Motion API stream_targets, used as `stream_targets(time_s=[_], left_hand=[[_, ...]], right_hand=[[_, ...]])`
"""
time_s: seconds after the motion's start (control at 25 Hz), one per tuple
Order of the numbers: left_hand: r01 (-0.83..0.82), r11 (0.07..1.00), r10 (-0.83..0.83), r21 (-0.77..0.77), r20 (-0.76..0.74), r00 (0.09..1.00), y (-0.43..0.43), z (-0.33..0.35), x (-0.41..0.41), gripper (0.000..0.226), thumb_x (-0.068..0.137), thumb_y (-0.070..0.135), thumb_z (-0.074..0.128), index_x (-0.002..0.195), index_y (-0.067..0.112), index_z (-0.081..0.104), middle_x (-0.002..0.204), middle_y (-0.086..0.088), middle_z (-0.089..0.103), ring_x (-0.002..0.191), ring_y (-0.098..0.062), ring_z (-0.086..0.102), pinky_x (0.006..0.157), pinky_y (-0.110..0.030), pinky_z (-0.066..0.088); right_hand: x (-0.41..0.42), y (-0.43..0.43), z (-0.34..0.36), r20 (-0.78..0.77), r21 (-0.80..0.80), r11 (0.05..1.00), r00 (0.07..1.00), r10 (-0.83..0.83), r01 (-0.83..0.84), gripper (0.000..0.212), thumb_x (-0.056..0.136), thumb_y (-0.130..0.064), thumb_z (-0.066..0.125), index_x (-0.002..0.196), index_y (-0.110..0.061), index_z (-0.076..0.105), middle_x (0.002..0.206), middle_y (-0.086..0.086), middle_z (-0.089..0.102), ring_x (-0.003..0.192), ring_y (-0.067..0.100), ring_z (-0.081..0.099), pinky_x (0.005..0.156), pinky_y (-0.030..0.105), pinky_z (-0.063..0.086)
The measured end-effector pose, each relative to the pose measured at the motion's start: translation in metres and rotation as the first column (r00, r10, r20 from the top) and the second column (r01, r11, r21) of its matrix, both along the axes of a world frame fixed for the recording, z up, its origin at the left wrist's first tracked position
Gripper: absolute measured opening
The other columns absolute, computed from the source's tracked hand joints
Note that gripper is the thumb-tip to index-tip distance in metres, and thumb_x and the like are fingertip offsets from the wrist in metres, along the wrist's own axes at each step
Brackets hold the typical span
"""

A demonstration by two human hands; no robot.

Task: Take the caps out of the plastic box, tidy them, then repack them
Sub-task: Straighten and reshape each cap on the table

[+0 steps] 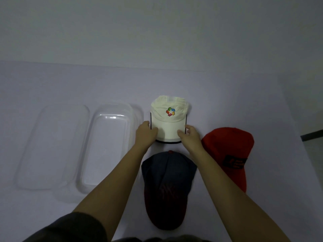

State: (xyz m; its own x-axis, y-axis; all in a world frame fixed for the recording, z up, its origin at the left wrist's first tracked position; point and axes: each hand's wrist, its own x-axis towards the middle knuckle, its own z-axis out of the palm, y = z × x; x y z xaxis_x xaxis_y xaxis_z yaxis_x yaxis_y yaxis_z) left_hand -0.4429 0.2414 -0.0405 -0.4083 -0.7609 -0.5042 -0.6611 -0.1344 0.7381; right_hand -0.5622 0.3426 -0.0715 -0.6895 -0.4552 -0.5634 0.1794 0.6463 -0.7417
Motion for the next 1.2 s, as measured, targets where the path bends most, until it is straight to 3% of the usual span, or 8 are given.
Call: stream_targets(time_s=[0.08,0.2,0.48,0.68,0.76,0.92,1.04,1.2], left_hand=[[0.022,1.0,-0.022,-0.005,-0.014,1.0,0.007,0.014,0.011,0.039,0.093,0.016,0.045,0.13,0.007,0.045,0.126,-0.006,0.051,0.117,-0.022,0.045,0.091,-0.026,0.036],[-0.004,0.999,0.001,-0.036,-0.071,0.997,0.025,0.025,0.034,0.054,0.095,0.021,0.043,0.145,0.007,0.028,0.151,-0.009,0.033,0.137,-0.023,0.034,0.109,-0.032,0.028],[0.091,0.99,-0.068,0.104,-0.201,0.977,0.086,0.018,0.086,0.075,0.087,0.045,0.058,0.147,0.018,0.023,0.153,-0.002,0.028,0.138,-0.021,0.032,0.107,-0.033,0.032],[0.27,0.925,-0.23,0.268,-0.172,0.958,0.079,0.018,0.092,0.073,0.076,0.038,0.073,0.136,0.017,0.038,0.136,-0.008,0.05,0.111,-0.021,0.055,0.088,-0.031,0.049],[0.346,0.885,-0.33,0.311,-0.106,0.938,0.074,0.019,0.089,0.057,0.076,0.033,0.074,0.124,0.014,0.05,0.124,-0.01,0.059,0.102,-0.023,0.059,0.082,-0.037,0.052],[0.367,0.819,-0.365,0.441,-0.094,0.926,0.068,0.028,0.087,0.05,0.078,0.034,0.072,0.121,0.012,0.059,0.124,-0.009,0.059,0.115,-0.031,0.054,0.094,-0.062,0.044],[0.4,0.791,-0.398,0.463,-0.106,0.911,0.071,0.035,0.085,0.047,0.081,0.038,0.067,0.121,0.016,0.059,0.126,-0.008,0.058,0.118,-0.03,0.052,0.094,-0.064,0.043],[0.389,0.8,-0.389,0.457,-0.099,0.916,0.079,0.055,0.082,0.039,0.083,0.037,0.065,0.117,0.019,0.061,0.121,-0.008,0.062,0.114,-0.031,0.056,0.091,-0.063,0.046]], right_hand=[[0.008,0.009,0.016,-0.054,-0.043,0.999,0.998,0.018,-0.02,0.05,0.091,-0.026,0.055,0.137,-0.017,0.041,0.143,0.012,0.037,0.126,0.025,0.043,0.098,0.032,0.039],[0.028,0.04,0.034,-0.135,-0.135,0.991,0.991,0.0,-0.018,0.044,0.092,-0.028,0.054,0.134,-0.019,0.045,0.139,0.008,0.042,0.124,0.019,0.043,0.098,0.03,0.039],[0.098,0.138,0.029,-0.143,-0.17,0.985,0.989,-0.034,0.01,0.06,0.086,-0.03,0.064,0.137,-0.015,0.037,0.141,0.006,0.037,0.125,0.013,0.038,0.1,0.027,0.034],[0.134,0.181,0.013,-0.08,-0.005,0.975,0.971,0.223,-0.224,0.098,0.066,-0.042,0.08,0.143,-0.017,0.025,0.133,-0.006,0.031,0.131,0.015,0.028,0.107,0.036,0.029],[0.139,0.184,0.01,-0.169,0.029,0.965,0.95,0.263,-0.262,0.107,0.052,-0.059,0.08,0.14,-0.021,0.031,0.138,-0.002,0.039,0.131,0.02,0.033,0.109,0.045,0.033],[0.138,0.185,0.002,-0.176,0.018,0.962,0.946,0.272,-0.274,0.115,0.044,-0.069,0.074,0.14,-0.02,0.032,0.138,0.001,0.044,0.128,0.021,0.038,0.106,0.05,0.036],[0.136,0.192,0.0,-0.168,-0.058,0.951,0.942,0.291,-0.304,0.11,0.048,-0.065,0.079,0.139,-0.026,0.031,0.138,-0.005,0.044,0.127,0.019,0.042,0.104,0.049,0.04],[0.129,0.198,0.01,-0.107,-0.193,0.932,0.951,0.291,-0.307,0.09,0.062,-0.034,0.085,0.132,-0.036,0.027,0.13,-0.015,0.04,0.127,0.015,0.042,0.101,0.03,0.041]])
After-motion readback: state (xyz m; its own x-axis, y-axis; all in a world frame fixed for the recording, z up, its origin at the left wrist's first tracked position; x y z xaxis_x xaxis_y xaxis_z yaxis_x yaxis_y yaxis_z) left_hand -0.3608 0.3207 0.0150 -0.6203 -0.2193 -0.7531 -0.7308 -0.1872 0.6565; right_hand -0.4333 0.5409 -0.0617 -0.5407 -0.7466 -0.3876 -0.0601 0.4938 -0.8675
